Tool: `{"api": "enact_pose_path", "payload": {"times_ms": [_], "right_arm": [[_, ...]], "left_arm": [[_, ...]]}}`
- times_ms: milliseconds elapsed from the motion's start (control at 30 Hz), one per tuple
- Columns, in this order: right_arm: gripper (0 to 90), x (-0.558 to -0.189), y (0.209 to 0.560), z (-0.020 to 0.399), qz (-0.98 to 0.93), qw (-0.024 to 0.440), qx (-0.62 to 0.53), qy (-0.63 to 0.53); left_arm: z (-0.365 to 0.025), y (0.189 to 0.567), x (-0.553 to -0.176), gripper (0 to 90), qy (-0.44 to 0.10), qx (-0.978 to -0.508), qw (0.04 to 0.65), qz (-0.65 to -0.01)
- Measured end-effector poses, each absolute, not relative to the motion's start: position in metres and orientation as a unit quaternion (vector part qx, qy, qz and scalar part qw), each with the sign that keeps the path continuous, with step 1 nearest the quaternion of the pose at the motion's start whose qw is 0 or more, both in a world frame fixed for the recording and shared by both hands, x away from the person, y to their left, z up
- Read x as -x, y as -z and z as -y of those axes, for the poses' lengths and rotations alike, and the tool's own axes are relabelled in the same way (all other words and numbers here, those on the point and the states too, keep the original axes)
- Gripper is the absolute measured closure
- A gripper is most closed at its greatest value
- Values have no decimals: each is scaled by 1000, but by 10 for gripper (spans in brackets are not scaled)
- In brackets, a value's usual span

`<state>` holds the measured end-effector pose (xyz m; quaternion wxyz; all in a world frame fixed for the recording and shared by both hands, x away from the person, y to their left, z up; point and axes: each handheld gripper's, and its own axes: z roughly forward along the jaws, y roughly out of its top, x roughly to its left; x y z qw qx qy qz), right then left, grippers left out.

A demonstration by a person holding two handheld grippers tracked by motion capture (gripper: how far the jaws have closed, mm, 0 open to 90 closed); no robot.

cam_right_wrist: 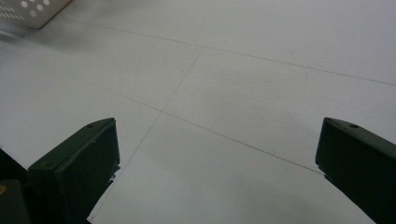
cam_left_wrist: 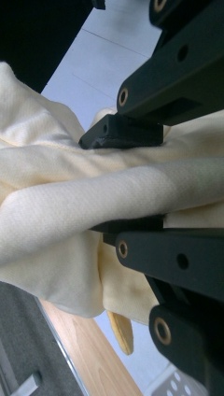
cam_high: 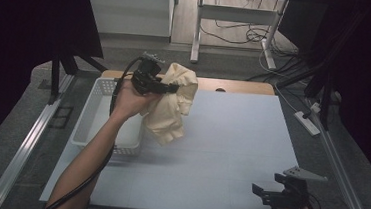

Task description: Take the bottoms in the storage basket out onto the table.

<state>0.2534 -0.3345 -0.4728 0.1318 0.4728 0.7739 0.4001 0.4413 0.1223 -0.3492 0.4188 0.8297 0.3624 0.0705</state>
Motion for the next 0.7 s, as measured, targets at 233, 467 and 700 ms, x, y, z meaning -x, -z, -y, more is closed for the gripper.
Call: {"api": "enact_pose_path", "payload": {"times_ms": [233,467,700], "right_arm": [[0,-253,473,334,-774,130,-473,-400],[0,-253,473,335,-775,129,-471,-402],[0,-253,473,334,-775,130,-470,-402]], "left_arm": [[-111,359,-443,659,-62,-836,412,-357],[-99,367,-444,659,-60,-843,405,-349],[-90,376,-445,658,-55,-847,401,-345]]}}
